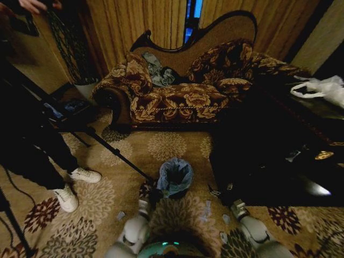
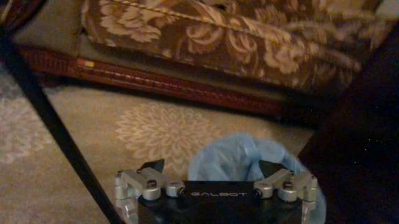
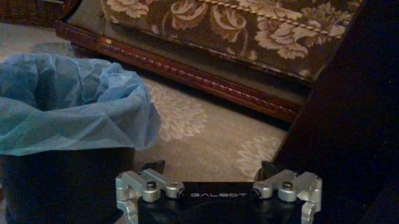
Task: Place a garbage bag over the trash bin.
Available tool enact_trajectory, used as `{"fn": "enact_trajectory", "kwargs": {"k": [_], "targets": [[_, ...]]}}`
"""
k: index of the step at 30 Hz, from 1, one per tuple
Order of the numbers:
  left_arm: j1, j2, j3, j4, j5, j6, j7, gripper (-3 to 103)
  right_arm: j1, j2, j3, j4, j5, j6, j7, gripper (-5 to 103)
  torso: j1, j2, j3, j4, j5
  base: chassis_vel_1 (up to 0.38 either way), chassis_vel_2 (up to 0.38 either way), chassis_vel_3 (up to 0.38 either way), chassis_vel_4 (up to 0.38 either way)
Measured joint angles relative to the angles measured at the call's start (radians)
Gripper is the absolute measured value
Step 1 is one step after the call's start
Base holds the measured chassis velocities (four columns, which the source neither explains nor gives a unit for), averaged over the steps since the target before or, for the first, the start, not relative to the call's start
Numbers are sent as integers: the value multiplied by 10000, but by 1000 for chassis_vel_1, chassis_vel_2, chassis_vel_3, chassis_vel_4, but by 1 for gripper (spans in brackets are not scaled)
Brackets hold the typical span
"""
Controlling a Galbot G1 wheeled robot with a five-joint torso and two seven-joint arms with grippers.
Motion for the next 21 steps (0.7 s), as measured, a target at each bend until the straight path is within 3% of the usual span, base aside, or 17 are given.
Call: {"fn": "enact_trajectory", "kwargs": {"k": [2, 4, 5, 7, 10, 13, 15, 21], "targets": [[-52, 9, -348, -61, -378, 250, 247, 100, 1, 27, 33, -15, 0, 8, -5, 100, 0, 1, 0, 0, 1, 0, 0, 0, 0], [-576, -105, -1590, 321, -1086, 1057, 1321, 100, -9, 109, 124, -57, -1, 48, -16, 100, 0, 0, 0, -1, 3, 0, 0, 0, 0], [-576, -105, -1590, 321, -1086, 1057, 1321, 100, -9, 109, 124, -57, -1, 48, -16, 100, 0, 0, 0, -1, 3, 0, 0, 0, 0], [-1219, -190, -2398, 1175, -1728, 1749, 1912, 100, -40, 150, 156, -75, -9, 85, -20, 100, 0, 0, 2, -1, -1, 0, 0, 0, 0], [-2058, -147, -2876, 2439, -2674, 2668, 2534, 100, -77, 155, 164, -102, -38, 129, -28, 100, 0, 0, 1, -1, 0, 0, 0, 0, 0], [-2630, -71, -2731, 3378, -3060, 2803, 3071, 100, -103, 176, 165, -115, -68, 144, -29, 100, 0, 0, 2, -1, 1, 0, 0, 0, 0], [-2918, -67, -2482, 3781, -3238, 2758, 3115, 100, -103, 191, 150, -128, -101, 162, -30, 100, 0, 0, 2, -1, 1, 0, 0, 0, 0], [-4078, -159, -1442, 5493, -4188, 2096, 3250, 100, -147, 203, 71, -126, -170, 183, -32, 100, 1, 0, 1, -3, 2, 0, 0, 0, 0]]}}
